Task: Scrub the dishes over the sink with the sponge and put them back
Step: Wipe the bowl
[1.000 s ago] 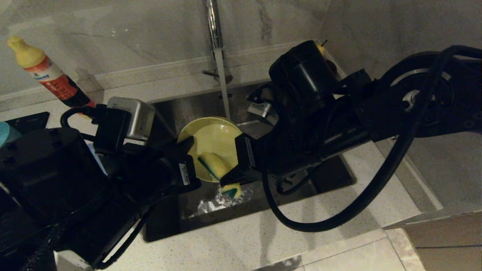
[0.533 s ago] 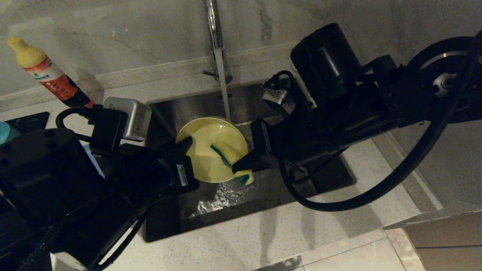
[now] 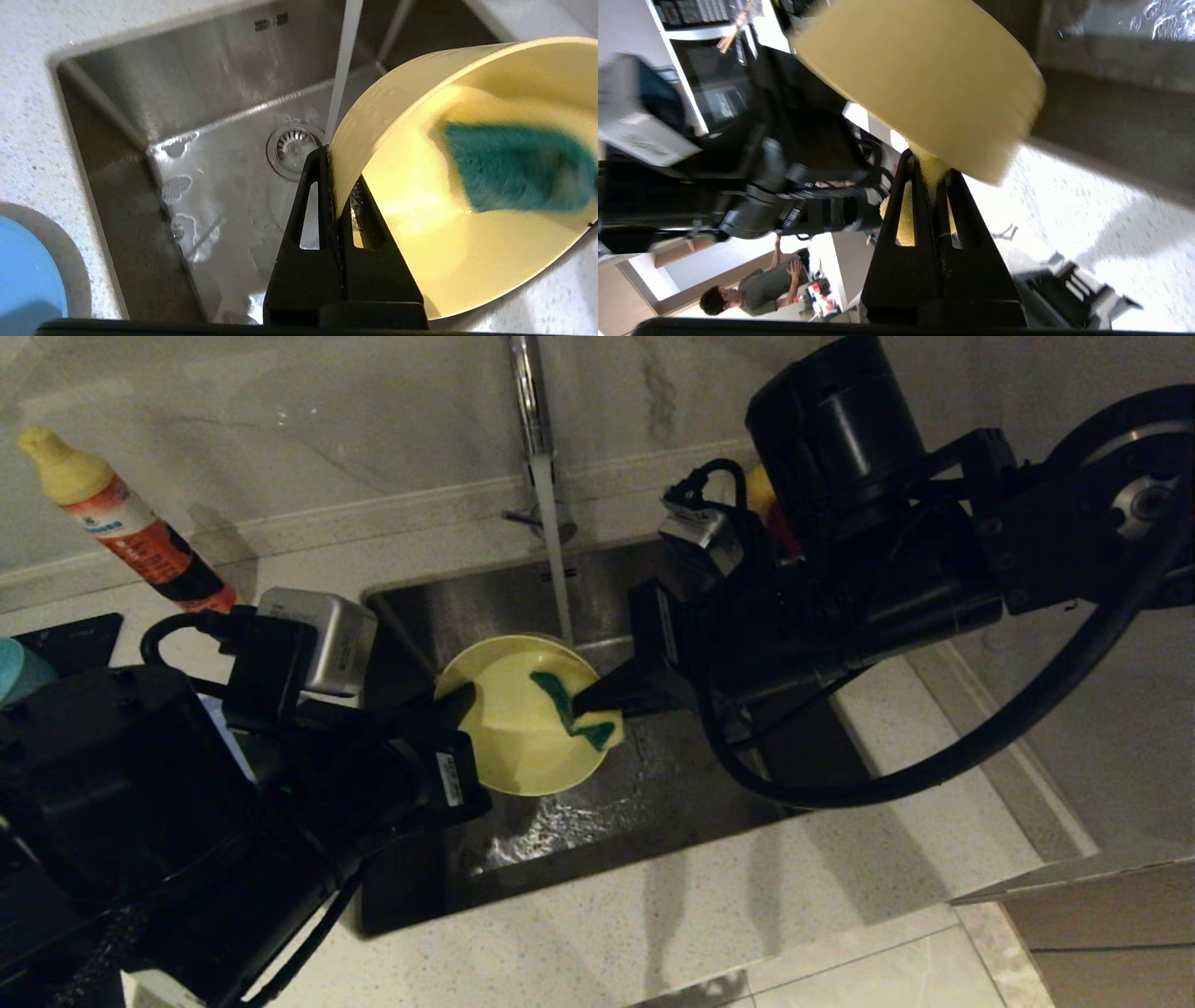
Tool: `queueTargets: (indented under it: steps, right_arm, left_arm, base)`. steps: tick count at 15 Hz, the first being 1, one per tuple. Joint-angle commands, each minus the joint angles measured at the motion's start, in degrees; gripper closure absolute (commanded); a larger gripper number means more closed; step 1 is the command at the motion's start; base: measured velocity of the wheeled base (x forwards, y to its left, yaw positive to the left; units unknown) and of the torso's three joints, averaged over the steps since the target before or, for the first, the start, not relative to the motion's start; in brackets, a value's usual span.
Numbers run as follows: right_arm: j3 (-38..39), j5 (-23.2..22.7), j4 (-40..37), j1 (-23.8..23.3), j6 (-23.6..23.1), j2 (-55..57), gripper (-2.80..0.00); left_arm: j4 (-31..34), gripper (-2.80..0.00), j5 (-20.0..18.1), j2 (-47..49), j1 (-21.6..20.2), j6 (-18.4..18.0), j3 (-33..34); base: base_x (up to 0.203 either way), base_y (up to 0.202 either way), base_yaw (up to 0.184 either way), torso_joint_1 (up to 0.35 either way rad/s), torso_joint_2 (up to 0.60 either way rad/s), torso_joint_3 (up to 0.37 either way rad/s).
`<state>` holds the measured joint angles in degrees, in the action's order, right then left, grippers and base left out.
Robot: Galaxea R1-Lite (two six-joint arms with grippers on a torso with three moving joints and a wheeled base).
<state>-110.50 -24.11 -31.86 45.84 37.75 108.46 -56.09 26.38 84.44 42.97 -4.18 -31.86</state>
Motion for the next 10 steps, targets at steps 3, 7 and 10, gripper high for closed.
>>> queueTargets:
  steps: [3, 7, 10]
  right_arm:
    - [-0.17, -0.14, 0.58, 0.39, 0.13, -0.12, 0.0]
    - [-0.16, -0.22, 0.53, 0.48, 0.13, -1.27, 0.0]
    - [0.06, -0.23, -0.06, 0.48, 0.21, -3.75, 0.0]
  left_arm:
    - [-0.25, 0.0, -0.12, 0.73, 0.09, -0.24, 1.66]
    - [-0.33, 0.0, -0.19, 0.98, 0.1, -0.22, 3.11]
    - [-0.34, 0.0, -0.19, 0.9, 0.09, 0.23, 2.58]
  base:
    - [0.0, 0.0, 0.0, 0.0, 0.0, 0.0]
    - [0.0, 0.0, 0.0, 0.0, 0.0, 0.0]
    - [0.0, 0.0, 0.0, 0.0, 0.0, 0.0]
